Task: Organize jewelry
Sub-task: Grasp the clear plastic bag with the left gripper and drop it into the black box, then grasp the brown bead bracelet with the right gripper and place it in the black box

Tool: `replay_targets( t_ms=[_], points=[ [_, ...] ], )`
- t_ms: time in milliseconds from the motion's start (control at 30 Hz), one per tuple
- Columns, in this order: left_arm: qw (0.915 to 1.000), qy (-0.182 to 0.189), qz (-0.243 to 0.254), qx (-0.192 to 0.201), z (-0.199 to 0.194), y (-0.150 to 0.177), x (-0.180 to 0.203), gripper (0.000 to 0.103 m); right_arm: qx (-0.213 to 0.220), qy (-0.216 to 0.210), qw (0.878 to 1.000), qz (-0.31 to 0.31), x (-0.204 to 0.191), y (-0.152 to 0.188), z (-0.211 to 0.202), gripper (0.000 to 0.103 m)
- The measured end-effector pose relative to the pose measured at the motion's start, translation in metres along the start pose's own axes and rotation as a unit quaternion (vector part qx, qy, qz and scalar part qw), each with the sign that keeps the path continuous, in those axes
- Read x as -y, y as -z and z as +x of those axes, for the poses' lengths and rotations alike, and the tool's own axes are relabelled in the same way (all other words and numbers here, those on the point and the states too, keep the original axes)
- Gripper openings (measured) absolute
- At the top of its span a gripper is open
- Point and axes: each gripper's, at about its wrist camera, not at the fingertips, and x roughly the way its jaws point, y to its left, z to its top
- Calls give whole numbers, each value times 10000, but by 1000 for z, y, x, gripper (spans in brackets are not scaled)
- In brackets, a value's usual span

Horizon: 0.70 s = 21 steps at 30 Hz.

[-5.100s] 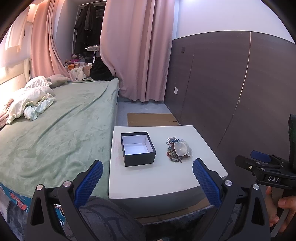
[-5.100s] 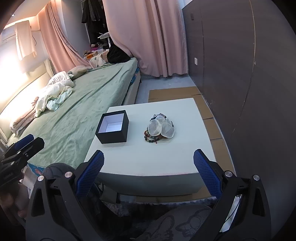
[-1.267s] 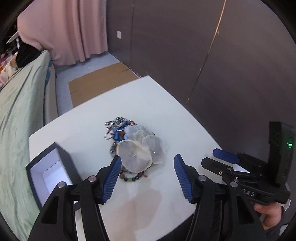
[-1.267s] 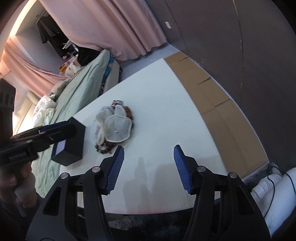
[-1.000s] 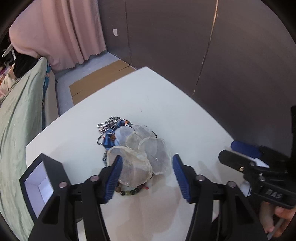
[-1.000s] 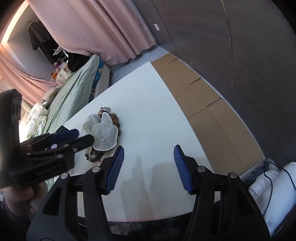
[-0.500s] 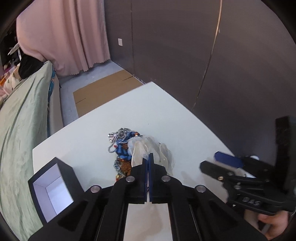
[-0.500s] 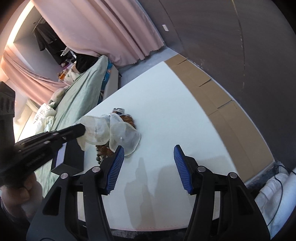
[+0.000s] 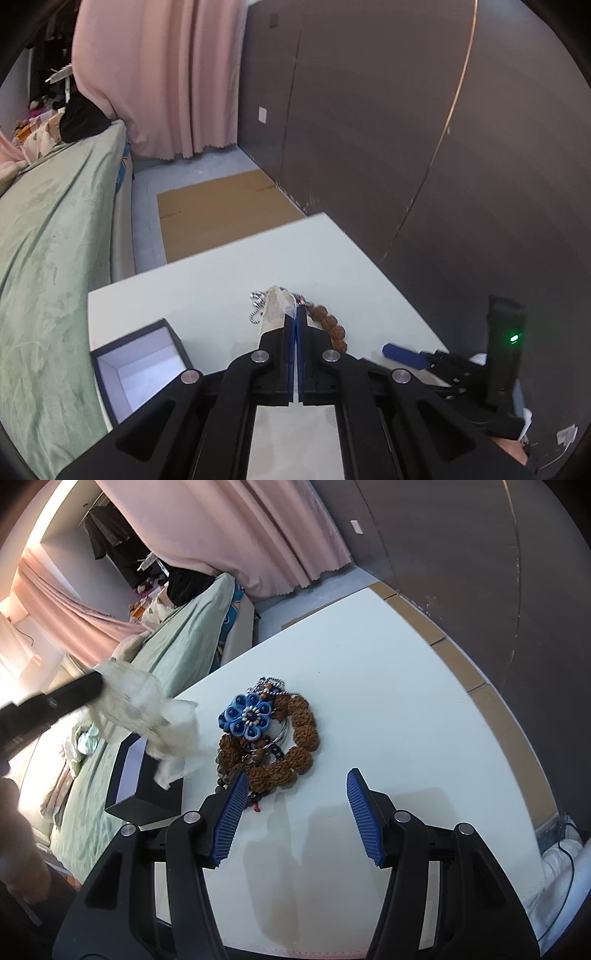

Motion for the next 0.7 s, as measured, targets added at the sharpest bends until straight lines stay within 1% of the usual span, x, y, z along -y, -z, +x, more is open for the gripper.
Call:
replay_targets(
  t_ms=[133, 267, 333, 433, 500, 567, 600, 700],
  points=[
    [9995, 38, -266, 137, -15, 0, -16, 0, -49, 87, 9999, -12, -4, -2, 8, 57],
    [9988, 0, -439, 237, -25, 0, -29, 0, -101, 322, 9994, -79, -9, -10, 21, 48],
    [9981, -16, -553, 281, -29, 0, -38, 0, -206, 547, 9982, -142, -13, -14, 33, 44],
    [9966, -81, -732, 359, -34, 1, -50, 0, -303, 851, 9951, -396, -21, -18, 47, 41],
    [9957, -129, -824, 406, -37, 5, -58, 0, -359, 944, 9937, -477, -23, -18, 54, 38],
    [9944, -120, -960, 433, -42, 9, -67, 0, -417, 933, 9934, -519, -26, -16, 57, 22],
    [9934, -91, -1049, 446, -45, 11, -73, 0, -412, 965, 9934, -464, -25, -15, 57, 19],
    [9913, -196, -1206, 493, -48, 16, -85, 0, -408, 1029, 9931, -399, -26, -15, 55, 19]
  ],
)
